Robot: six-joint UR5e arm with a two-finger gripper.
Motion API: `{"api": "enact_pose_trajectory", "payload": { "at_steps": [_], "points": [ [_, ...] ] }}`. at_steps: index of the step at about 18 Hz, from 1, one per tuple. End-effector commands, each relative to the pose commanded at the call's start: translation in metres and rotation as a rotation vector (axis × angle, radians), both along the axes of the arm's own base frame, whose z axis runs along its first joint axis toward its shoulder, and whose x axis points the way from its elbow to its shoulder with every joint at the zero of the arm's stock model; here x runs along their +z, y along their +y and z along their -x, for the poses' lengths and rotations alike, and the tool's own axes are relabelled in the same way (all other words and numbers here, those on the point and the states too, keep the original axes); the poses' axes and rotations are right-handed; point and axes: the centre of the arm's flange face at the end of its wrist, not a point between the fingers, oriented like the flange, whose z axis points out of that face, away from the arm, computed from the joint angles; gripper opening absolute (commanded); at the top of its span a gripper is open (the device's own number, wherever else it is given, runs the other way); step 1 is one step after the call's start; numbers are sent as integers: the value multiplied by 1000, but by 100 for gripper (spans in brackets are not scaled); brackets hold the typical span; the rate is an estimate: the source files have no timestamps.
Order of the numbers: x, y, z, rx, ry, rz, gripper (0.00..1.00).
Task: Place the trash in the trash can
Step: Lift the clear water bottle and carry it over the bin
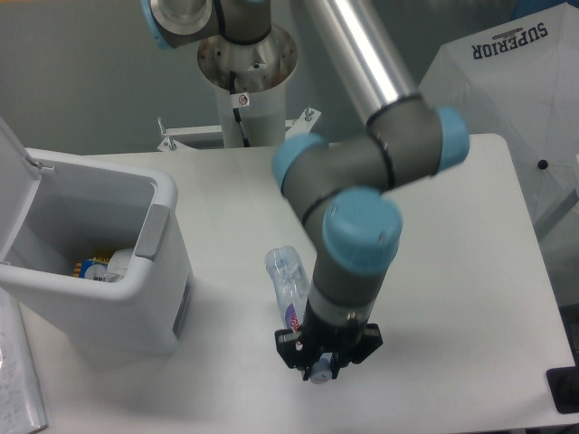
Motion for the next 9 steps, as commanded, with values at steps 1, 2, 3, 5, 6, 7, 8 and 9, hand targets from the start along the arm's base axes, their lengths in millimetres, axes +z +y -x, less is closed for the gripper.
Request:
{"api": "enact_pose_trajectory", "payload": {
  "at_steps": [1,2,3,5,6,7,8,9],
  "points": [
    [24,-4,-6,-23,6,-82,20],
    [45,-7,-13,-50,10,-153,20],
    [63,-12,-18,-72,16,-210,20],
    [99,-23,-33,-112,32,-299,20],
    [111,-27,-40,-127,43,-328,20],
    [124,-30,-45,-138,60,-352,20],
    [136,-32,-51,-146,85,-374,20],
    [145,-33,-56,-155,101,-391,20]
  ]
}}
